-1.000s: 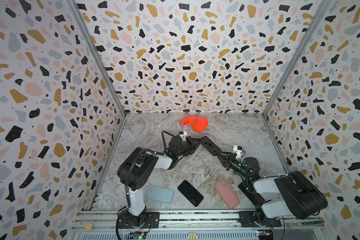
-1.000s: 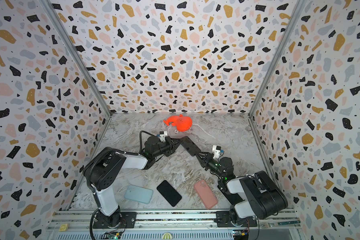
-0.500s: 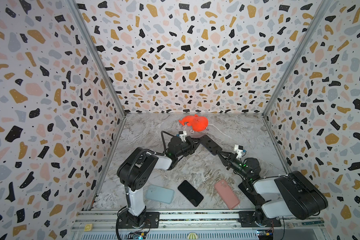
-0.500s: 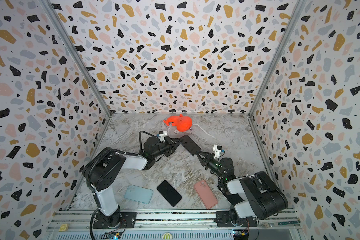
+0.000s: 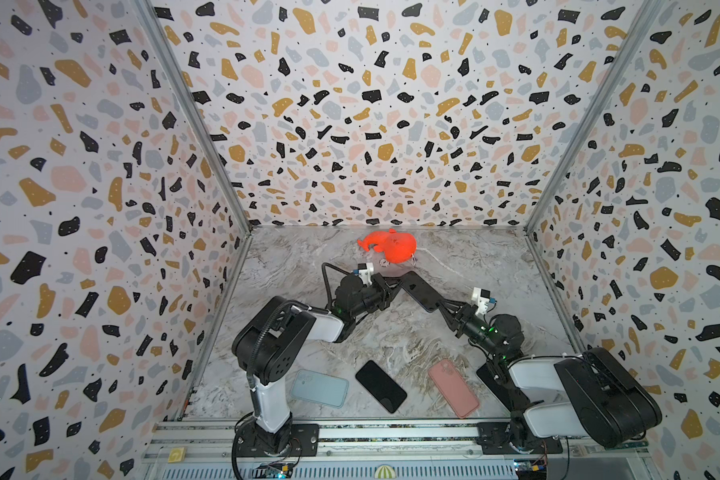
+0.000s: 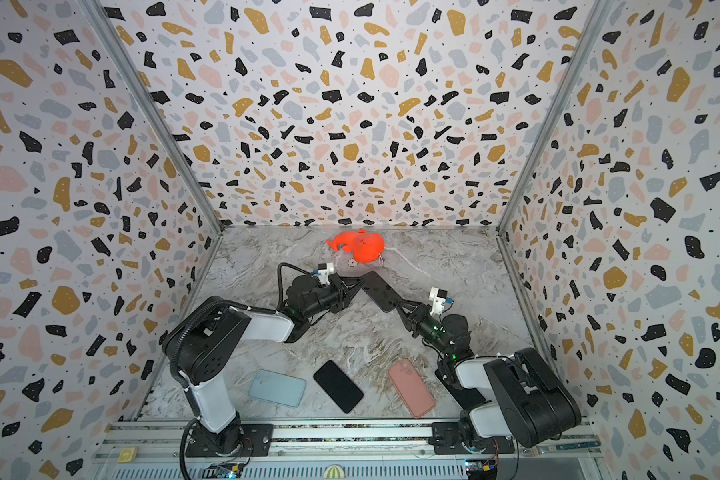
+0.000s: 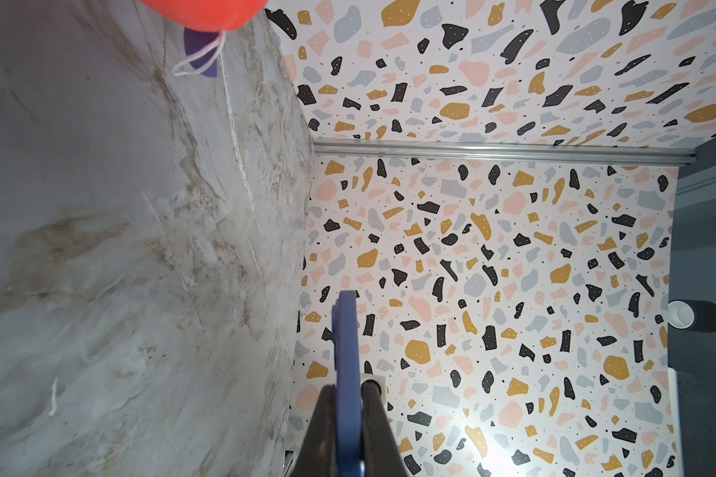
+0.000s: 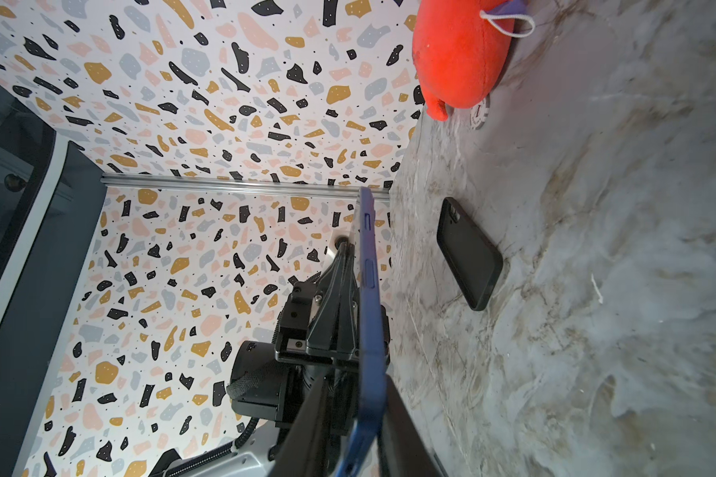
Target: Put the phone into the phone case
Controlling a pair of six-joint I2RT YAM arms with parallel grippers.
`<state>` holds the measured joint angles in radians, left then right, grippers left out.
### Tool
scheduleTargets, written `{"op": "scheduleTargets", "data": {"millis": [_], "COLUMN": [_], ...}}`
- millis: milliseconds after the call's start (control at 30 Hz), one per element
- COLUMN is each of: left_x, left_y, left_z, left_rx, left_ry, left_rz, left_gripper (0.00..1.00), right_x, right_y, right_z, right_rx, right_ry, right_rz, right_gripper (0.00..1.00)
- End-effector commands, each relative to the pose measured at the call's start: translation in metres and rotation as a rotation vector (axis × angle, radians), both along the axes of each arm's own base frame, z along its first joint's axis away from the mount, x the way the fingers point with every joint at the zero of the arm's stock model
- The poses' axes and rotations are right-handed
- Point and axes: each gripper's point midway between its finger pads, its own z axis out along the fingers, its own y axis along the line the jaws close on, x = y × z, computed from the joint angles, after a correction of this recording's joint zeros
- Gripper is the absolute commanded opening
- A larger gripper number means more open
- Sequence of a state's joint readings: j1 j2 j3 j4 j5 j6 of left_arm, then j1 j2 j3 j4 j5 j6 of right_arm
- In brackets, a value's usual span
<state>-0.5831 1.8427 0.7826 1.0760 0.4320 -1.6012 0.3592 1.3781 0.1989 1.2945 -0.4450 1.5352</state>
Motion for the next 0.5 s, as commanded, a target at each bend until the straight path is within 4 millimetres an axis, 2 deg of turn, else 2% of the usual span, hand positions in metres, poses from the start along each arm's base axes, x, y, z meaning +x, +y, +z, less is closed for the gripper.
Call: {"op": "scheduleTargets", "data": {"millis": [0, 100, 133, 333, 467], "left_x": [-0.007, -0.007, -0.007, -0.007, -0.007], "left_y": [-0.002, -0.004, -0.004, -0.005, -0.005], "left_z": [0.037, 0.038, 0.038, 0.039, 0.039], "left_rx": [-0.073, -0.073, -0.073, -0.071, -0.066], "left_ry": [-0.099, -0.101, -0.101, -0.105, -0.108], "left_rz": [-0.017, -0.017, -0.019, -0.019, -0.018], "left_gripper": [0.00, 0.00, 0.00, 0.00, 0.00], "right_x": [0.004, 0.004, 0.003, 0.002, 0.002], "right_y": [0.002, 0.005, 0.005, 0.008, 0.012], "right_z": [0.021, 0.019, 0.026, 0.029, 0.031], "right_rx": [0.016, 0.018, 0.030, 0.045, 0.054], "right_ry": [-0.070, -0.061, -0.088, -0.096, -0.100], "right_rz": [0.001, 0.010, 0.013, 0.026, 0.040], "right_gripper": [0.22, 0.23, 0.23, 0.23, 0.27]}}
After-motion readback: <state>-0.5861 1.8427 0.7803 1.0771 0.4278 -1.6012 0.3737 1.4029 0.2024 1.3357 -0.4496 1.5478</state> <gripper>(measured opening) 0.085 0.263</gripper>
